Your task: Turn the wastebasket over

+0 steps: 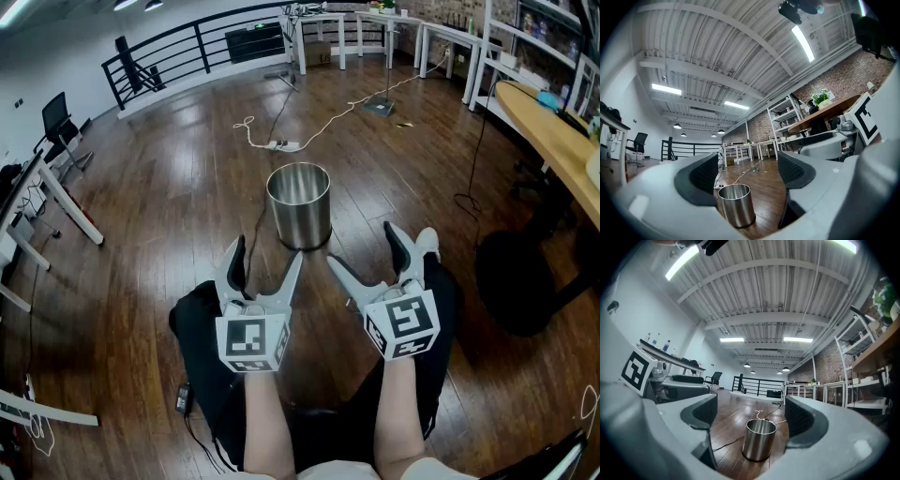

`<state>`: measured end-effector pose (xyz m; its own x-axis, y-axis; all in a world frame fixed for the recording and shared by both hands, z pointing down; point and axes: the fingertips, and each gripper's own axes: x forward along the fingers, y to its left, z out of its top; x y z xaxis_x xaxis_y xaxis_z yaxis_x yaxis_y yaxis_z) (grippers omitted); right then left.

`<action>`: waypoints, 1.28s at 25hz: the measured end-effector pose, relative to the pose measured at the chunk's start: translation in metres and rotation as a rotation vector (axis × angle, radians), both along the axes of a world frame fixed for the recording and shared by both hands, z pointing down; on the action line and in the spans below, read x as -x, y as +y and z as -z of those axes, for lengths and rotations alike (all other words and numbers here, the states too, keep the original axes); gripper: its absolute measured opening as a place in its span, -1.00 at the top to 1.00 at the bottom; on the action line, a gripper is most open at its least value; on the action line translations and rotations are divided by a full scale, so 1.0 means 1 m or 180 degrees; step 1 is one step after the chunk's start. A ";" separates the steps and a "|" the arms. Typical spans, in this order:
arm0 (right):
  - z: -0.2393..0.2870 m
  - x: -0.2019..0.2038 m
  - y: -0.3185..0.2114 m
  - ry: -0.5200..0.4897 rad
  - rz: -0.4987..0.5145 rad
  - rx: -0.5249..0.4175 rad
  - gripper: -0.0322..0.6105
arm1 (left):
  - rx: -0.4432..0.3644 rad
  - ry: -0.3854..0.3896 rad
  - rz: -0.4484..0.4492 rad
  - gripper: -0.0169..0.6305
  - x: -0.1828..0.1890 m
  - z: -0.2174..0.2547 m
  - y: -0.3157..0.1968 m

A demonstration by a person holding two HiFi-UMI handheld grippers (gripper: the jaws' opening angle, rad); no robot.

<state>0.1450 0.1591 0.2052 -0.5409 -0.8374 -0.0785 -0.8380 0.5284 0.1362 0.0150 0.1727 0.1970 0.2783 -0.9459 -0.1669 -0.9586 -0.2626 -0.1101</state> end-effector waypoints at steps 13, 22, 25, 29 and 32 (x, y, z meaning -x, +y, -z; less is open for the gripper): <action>0.008 0.080 -0.173 0.0032 0.0110 -0.0017 -0.45 | -0.0039 -0.0060 -0.0014 -0.29 0.082 0.006 -0.179; 0.004 0.118 -0.283 0.0173 0.0099 0.0043 -0.45 | -0.0063 -0.0060 -0.0072 -0.29 0.117 0.007 -0.297; 0.002 0.132 -0.310 0.0209 0.0119 0.0090 -0.45 | -0.0026 -0.0054 -0.0113 -0.29 0.126 0.003 -0.325; -0.004 0.145 -0.340 0.0245 0.0145 0.0179 -0.44 | 0.0071 -0.0048 -0.0157 -0.29 0.136 -0.006 -0.358; -0.018 0.152 -0.357 0.0317 0.0170 0.0301 -0.43 | 0.0113 0.0049 -0.0133 -0.21 0.147 -0.014 -0.380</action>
<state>-0.0069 -0.1982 0.2229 -0.5861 -0.8083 0.0558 -0.7931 0.5864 0.1648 -0.1320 -0.2069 0.2114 0.3152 -0.9389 -0.1380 -0.9483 -0.3058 -0.0852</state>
